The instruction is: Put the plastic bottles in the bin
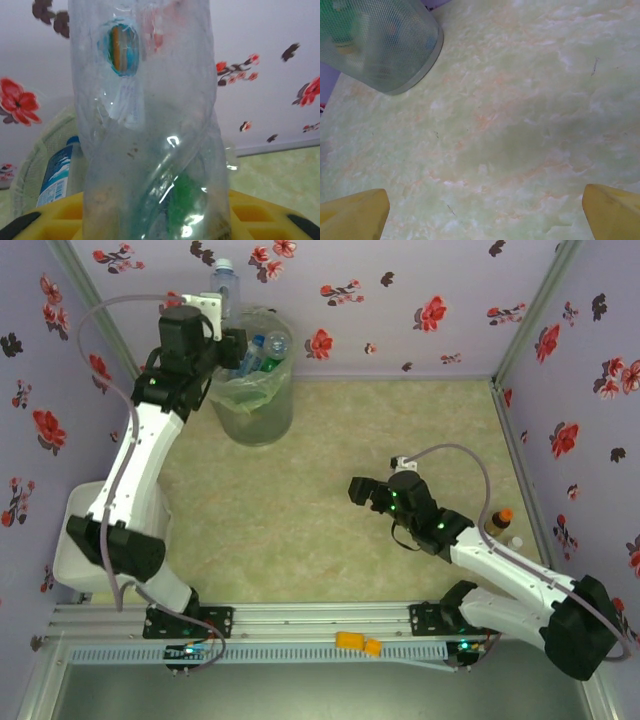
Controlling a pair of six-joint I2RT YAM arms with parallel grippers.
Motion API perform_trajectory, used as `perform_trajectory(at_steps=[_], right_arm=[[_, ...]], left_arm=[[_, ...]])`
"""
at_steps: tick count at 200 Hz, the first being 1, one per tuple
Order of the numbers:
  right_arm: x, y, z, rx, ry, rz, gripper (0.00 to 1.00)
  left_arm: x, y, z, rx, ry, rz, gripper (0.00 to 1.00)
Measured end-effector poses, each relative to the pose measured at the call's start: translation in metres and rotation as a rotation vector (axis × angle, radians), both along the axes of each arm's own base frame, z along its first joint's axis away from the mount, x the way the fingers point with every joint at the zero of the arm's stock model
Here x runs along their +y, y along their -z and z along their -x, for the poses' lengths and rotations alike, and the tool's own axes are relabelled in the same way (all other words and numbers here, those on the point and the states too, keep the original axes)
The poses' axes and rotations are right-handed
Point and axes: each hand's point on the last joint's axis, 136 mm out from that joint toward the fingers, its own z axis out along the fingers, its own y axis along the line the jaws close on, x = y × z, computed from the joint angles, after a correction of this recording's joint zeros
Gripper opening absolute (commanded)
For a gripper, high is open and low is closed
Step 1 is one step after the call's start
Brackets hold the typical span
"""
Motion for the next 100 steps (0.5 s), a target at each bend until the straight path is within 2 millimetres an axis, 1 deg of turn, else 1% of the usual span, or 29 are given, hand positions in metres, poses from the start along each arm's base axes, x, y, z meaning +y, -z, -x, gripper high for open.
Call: perform_trajectory(at_steps=[19,39,84,89,95,100], right_arm=[[-0.001,-0.003,0.0,-0.008,0.003,-0.005,1.0],[-0.002,-0.005,0.001,-0.013,0.003,-0.008,1.0],[-0.004,-0.006,0.003,-0.021,0.006,-0.013,1.0],[-0.005,-0.006,0.003,-0.021,0.006,-0.013,1.0],[-0.005,-0.005,0.004,-0.02,0.007,-0.012,1.0],[-0.005,-0.005,0.004,-0.021,0.008,-0.011,1.0]], left_arm=[[0.006,0.017,-0.017,0.073,-0.009,-0.015,0.26],[0.008,0.035,-0.03,0.146,-0.015,-0.031,0.25],[0.007,0.07,-0.04,0.273,-0.016,-0.06,0.26],[0.008,0.073,-0.041,0.284,-0.017,-0.062,0.27],[0.008,0.078,-0.042,0.298,-0.018,-0.065,0.32],[0.008,0.08,-0.042,0.305,-0.019,-0.066,0.39]])
